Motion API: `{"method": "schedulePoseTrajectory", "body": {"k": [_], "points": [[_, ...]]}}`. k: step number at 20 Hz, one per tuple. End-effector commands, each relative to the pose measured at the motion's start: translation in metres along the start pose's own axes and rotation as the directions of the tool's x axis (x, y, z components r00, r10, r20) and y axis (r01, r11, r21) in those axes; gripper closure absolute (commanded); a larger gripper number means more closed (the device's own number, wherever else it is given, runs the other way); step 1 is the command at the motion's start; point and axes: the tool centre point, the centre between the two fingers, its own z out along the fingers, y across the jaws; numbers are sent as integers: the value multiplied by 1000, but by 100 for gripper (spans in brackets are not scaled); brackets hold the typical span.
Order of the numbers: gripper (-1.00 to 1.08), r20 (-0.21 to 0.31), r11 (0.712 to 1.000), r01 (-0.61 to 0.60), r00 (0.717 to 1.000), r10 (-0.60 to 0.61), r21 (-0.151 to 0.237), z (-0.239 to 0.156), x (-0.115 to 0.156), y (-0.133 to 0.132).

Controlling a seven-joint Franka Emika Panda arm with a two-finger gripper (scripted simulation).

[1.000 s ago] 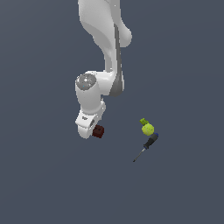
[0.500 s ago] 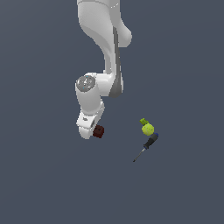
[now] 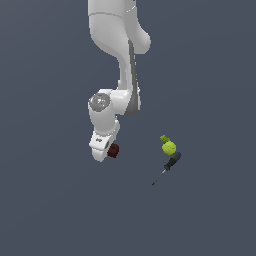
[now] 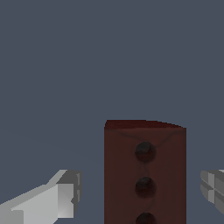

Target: Pick up a designated object from a clutter of objects.

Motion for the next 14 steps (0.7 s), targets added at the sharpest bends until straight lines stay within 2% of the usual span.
{"method": "schedulePoseTrajectory", "body": {"k": [1, 8, 9, 14], "points": [[-92, 0, 1000, 1, 1000, -1, 0, 12, 0, 0], [-92, 0, 1000, 2, 1000, -2, 0, 25, 0, 0], [108, 0, 1000, 2, 1000, -2, 0, 25, 0, 0], [108, 0, 1000, 2, 1000, -2, 0, 25, 0, 0]]}}
